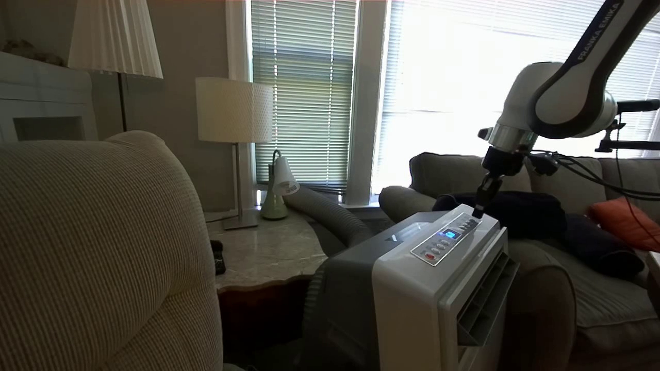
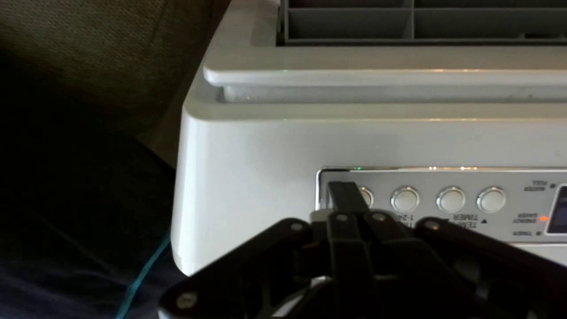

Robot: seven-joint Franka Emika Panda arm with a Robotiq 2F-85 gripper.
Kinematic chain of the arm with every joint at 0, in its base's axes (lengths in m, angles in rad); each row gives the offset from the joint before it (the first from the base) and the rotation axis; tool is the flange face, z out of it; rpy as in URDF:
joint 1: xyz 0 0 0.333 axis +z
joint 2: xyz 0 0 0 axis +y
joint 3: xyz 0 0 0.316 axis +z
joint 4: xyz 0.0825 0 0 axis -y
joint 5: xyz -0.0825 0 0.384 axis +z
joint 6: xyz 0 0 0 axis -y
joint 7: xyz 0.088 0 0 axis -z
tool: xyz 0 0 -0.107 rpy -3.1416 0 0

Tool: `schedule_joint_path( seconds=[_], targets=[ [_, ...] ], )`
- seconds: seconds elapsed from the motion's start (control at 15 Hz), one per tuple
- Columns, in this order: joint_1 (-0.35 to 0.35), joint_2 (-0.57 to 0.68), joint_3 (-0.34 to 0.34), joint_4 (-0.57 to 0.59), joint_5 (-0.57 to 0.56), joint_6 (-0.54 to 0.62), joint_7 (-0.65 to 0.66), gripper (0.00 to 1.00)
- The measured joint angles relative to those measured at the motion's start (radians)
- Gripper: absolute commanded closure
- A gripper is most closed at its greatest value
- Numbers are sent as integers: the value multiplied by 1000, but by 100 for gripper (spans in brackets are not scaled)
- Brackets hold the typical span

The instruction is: Press a button on the air purifier

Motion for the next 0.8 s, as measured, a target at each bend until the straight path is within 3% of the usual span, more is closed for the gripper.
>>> schedule_joint_path(
  seconds=[0.8],
  targets=[
    [-51, 0, 88, 0, 1, 17, -9, 100]
  ],
)
